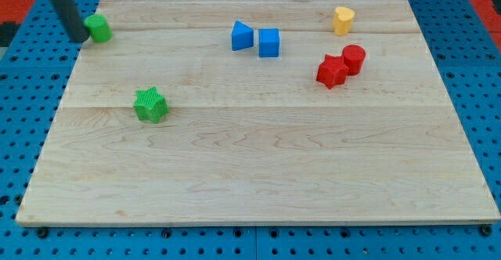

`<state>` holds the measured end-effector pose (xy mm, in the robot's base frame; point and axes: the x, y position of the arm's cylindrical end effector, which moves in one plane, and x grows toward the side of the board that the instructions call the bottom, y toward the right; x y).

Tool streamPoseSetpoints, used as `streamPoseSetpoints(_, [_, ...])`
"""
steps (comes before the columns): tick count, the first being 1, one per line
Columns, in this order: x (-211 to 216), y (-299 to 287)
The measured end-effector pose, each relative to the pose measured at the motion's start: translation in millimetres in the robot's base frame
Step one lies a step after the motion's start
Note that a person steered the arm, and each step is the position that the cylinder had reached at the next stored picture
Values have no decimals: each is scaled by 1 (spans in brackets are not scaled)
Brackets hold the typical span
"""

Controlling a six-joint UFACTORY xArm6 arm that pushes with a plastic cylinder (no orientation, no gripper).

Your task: Slide the green circle towards the top left of the blue blocks

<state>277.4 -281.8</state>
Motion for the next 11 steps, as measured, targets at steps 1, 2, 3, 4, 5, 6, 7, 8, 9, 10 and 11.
streamPoseSetpoints(1, [-9, 14])
streamPoseSetpoints(2, [-12, 14])
streamPoseSetpoints(3, [33, 3])
streamPoseSetpoints(4, [23, -14])
streamPoseSetpoints(5, [-24, 20])
streamPoseSetpoints(6, [-39, 73])
streamPoseSetpoints(7, [-40, 102])
streamPoseSetpoints(8, [-42, 113])
streamPoseSetpoints(9, [-42, 120])
streamPoseSetpoints(10, [-44, 160])
streamPoseSetpoints(11, [-50, 222])
